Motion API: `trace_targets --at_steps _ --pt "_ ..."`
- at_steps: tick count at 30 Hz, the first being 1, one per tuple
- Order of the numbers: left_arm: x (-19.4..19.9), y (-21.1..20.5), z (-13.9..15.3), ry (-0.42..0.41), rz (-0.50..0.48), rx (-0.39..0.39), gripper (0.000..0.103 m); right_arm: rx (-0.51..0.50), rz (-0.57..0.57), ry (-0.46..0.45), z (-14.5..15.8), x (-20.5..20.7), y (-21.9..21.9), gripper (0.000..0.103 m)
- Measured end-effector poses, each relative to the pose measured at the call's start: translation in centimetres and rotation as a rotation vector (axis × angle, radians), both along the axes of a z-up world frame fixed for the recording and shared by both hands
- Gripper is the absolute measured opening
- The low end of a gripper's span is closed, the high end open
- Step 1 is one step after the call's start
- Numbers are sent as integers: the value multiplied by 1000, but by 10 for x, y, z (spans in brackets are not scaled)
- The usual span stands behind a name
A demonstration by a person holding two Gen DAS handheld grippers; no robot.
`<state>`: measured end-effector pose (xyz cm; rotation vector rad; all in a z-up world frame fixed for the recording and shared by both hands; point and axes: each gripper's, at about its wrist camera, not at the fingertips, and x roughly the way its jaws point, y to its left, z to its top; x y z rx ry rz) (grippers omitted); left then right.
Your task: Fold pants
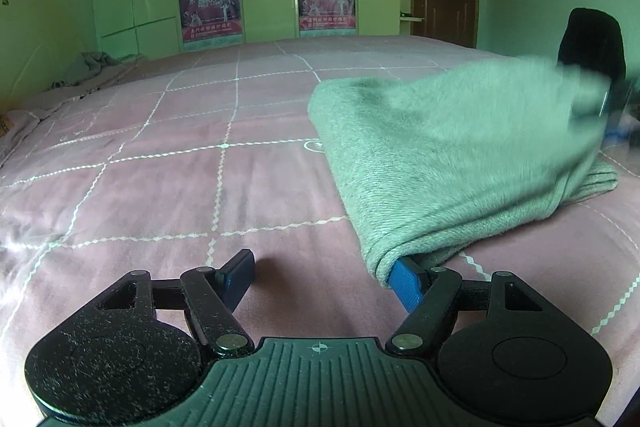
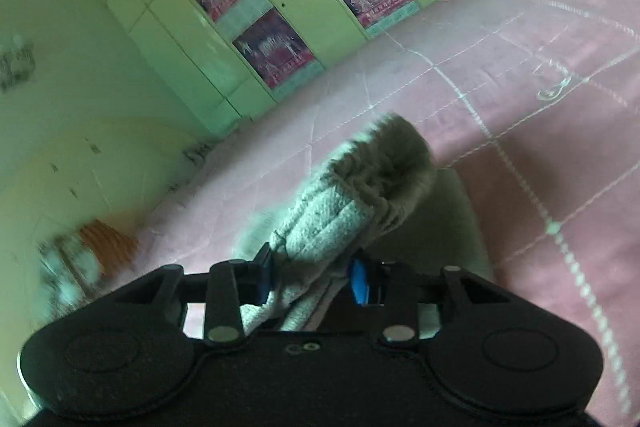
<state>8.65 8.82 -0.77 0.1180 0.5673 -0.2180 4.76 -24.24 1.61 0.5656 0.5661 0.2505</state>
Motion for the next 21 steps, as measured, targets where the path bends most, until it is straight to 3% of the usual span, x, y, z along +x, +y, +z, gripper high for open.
trace_targets --at_steps 2,3,8,10,11,12,13,14,18,21 --pt "-1 0 0 0 -1 3 73 -2 -35 179 -34 17 -12 36" --pt "-2 0 0 4 0 1 73 44 -34 209 -44 19 -18 36" --pt "-12 23 10 117 24 -116 73 30 -14 177 -40 3 -19 43" --pt "-20 40 24 80 58 -198 72 -3 -9 136 -28 -6 -27 51" --pt "-21 44 34 39 50 -238 67 -58 -23 85 -16 -14 -32 47" --pt "-16 44 41 22 29 -262 41 -127 -34 42 -6 -19 -35 35" --pt "-5 39 49 21 13 -275 32 -197 -42 -2 5 -23 -37 27" --pt "7 29 54 17 -20 -286 32 -241 -35 -33 12 -17 -38 14" --pt "55 -25 60 7 -139 -247 32 -408 33 -126 28 11 -14 13" --pt "95 -54 26 179 -176 -184 32 -547 126 -131 15 41 13 16"
